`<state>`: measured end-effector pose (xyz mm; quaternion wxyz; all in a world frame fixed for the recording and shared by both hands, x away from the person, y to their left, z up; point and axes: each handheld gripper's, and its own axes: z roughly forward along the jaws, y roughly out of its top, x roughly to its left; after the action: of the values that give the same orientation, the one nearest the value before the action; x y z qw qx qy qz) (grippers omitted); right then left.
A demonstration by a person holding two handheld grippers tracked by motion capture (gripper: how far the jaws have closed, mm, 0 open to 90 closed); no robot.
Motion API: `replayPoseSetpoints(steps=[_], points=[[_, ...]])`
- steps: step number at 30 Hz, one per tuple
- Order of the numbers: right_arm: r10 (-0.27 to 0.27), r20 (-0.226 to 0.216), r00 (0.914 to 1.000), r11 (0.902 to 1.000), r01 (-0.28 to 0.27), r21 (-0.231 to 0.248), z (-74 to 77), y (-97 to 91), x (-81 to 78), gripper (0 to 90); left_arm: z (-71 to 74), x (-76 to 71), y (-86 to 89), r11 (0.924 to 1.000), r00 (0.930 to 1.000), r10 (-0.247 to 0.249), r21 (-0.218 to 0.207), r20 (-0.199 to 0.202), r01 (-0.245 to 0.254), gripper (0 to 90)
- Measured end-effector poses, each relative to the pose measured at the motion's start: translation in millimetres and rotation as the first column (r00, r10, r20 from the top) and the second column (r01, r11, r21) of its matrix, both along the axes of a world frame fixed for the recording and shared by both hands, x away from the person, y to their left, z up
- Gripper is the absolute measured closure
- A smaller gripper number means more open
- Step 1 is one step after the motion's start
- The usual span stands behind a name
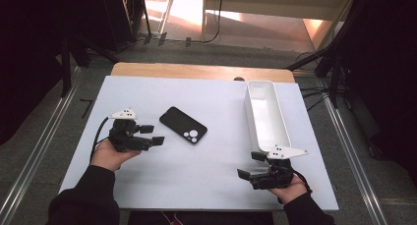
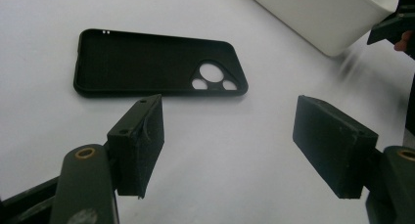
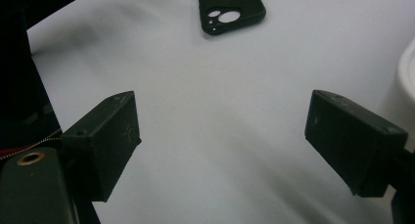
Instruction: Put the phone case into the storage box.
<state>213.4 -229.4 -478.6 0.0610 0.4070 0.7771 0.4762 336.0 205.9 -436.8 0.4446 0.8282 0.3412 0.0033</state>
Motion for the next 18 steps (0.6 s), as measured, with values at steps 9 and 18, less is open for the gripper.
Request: replayPoseSetpoints(steps=[9,18], points=[[0.0,-0.005,1.0,1.0,0.0,0.0,0.5,-0.2,-0.1,11.5,4.8,15.8,-6.7,1.0,1.0,0.003,0.008,0.004,-0.003,27.4],[0.002,0.001,1.0,1.0,-0.002,-0.006,0.1,0.0,0.2,11.5,3.7,34.3,-12.7,0.9989,0.9995,0.025,0.04,0.016,-0.026,27.4]])
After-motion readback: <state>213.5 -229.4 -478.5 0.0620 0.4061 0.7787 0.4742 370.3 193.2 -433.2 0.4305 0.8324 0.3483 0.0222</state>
